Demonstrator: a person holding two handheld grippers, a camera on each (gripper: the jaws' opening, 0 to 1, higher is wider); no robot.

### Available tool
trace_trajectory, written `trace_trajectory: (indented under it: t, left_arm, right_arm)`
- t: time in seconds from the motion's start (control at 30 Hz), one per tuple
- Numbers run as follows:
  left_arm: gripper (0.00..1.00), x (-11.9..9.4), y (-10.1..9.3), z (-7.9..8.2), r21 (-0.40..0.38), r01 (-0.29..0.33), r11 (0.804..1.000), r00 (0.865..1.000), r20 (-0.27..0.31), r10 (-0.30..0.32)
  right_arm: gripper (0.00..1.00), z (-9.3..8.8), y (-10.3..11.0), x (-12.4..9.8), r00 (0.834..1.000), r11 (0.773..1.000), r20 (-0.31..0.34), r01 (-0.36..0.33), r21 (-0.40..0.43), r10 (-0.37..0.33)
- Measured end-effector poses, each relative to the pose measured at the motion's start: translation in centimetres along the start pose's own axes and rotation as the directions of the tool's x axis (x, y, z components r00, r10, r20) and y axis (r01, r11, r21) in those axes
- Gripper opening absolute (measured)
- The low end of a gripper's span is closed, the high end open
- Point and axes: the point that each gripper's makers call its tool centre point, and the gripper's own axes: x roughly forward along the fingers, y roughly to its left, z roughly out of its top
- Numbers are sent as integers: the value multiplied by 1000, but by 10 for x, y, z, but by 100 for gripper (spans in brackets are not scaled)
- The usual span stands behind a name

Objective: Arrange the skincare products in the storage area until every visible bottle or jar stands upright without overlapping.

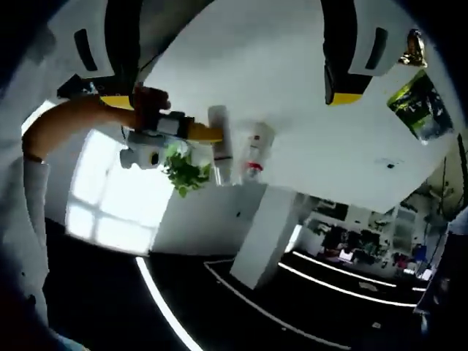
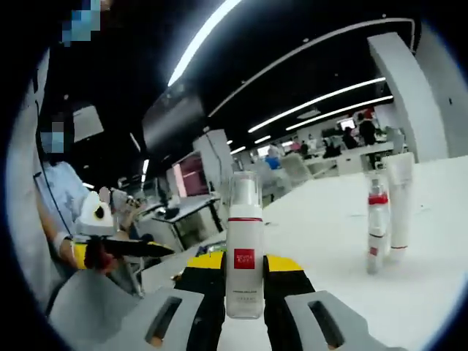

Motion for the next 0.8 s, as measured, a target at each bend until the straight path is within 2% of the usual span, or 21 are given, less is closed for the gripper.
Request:
trace_trajectory:
  t: [0.03, 0.07, 0.1, 0.17, 0.23, 0.47, 0.63, 0.73, 0.8]
  left_arm:
    - [98, 2, -8, 8, -53, 28, 998, 999, 36, -26]
    - [97, 2, -11, 17, -74, 37, 997, 996, 78, -32]
    - [95, 2, -14, 25, -95, 53, 994, 991, 125, -41]
    - [93, 2, -19, 38, -170, 82, 982, 978, 204, -46]
    - [94, 2, -22, 43, -192, 85, 978, 969, 244, -36]
    - [88, 3, -57, 39, -183, 159, 970, 965, 238, -113]
    - [86, 2, -71, 43, -163, 184, 969, 959, 247, -140]
    - [88, 2, -75, 41, -147, 181, 973, 962, 231, -144]
    - [88, 1, -79, 38, -130, 181, 975, 964, 219, -150]
  right_arm:
    - [11, -1, 13, 2, 1000, 1000, -9, -27, 9, 27]
    - [11, -1, 21, 3, 999, 999, -11, -45, -3, 45]
    - [11, -3, 21, 3, 999, 999, -9, -53, -8, 53]
    - [11, -2, 35, 4, 997, 997, -13, -77, -8, 77]
    - [11, -1, 48, 5, 994, 995, -28, -102, -20, 101]
    - [11, -10, 78, 3, 983, 985, -91, -166, -55, 161]
    - [11, -17, 86, 4, 979, 983, -138, -160, -89, 147]
    - [11, -19, 88, 4, 977, 985, -164, -154, -80, 140]
    - [11, -24, 89, 4, 971, 982, -204, -153, -108, 129]
